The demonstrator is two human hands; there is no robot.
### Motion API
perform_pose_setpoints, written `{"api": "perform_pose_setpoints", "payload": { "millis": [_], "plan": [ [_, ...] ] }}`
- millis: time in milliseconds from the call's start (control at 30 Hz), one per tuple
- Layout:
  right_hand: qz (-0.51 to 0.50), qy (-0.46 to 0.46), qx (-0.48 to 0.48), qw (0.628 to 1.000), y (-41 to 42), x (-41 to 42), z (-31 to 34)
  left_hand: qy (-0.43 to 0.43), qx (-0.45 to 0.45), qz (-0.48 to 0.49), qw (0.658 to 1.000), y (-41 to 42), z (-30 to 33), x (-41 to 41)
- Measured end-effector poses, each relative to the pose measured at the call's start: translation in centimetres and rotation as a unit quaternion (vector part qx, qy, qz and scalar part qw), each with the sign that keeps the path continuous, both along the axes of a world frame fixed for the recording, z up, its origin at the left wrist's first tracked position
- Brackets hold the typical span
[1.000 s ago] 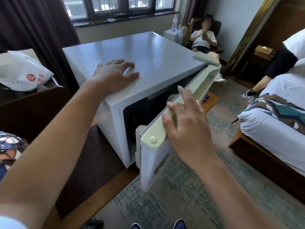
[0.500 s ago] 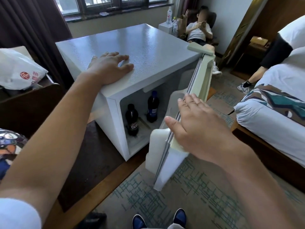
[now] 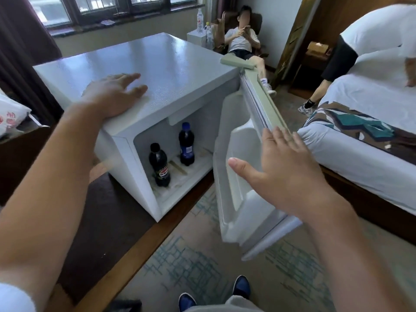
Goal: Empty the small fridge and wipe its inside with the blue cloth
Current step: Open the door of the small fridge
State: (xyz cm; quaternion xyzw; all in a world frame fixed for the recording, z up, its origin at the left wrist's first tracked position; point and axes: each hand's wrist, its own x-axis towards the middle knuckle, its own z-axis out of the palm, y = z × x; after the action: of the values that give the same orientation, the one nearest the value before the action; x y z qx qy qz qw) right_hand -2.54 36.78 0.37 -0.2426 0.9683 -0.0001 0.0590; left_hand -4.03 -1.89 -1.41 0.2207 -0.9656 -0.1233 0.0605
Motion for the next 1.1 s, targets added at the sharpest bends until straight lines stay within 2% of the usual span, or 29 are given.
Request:
{"api": "perform_pose_setpoints", "payload": {
  "millis": [167,267,367,533,733,1100],
  "plan": [
    [-0.062,0.039,-0.044,0.996,1.7,-0.9,-1.8,-0.014,-0.021,-0.015,1.0,-0.7,-0.5,-0.6],
    [-0.09,0.102,-0.092,0.986,1.3,-1.6,-3.1,-0.027,-0.015,-0.021,0.999,-1.0,-0.4,-1.1],
    [-0.125,0.163,-0.142,0.968,1.1,-2.5,-4.4,-0.023,0.007,0.018,1.0,-0.3,-0.4,-1.8],
    [-0.153,0.228,-0.161,0.948,1.2,-5.2,-5.8,0.001,-0.01,-0.001,1.0,1.0,-1.3,-2.5],
    [-0.172,0.324,-0.164,0.916,2.4,-9.4,-7.7,-0.022,-0.021,-0.046,0.998,0.8,-1.2,-2.3],
    [-0.168,0.354,-0.152,0.907,5.9,-15.9,-9.3,-0.025,-0.033,-0.05,0.998,0.5,-1.4,-2.4]
  ]
}}
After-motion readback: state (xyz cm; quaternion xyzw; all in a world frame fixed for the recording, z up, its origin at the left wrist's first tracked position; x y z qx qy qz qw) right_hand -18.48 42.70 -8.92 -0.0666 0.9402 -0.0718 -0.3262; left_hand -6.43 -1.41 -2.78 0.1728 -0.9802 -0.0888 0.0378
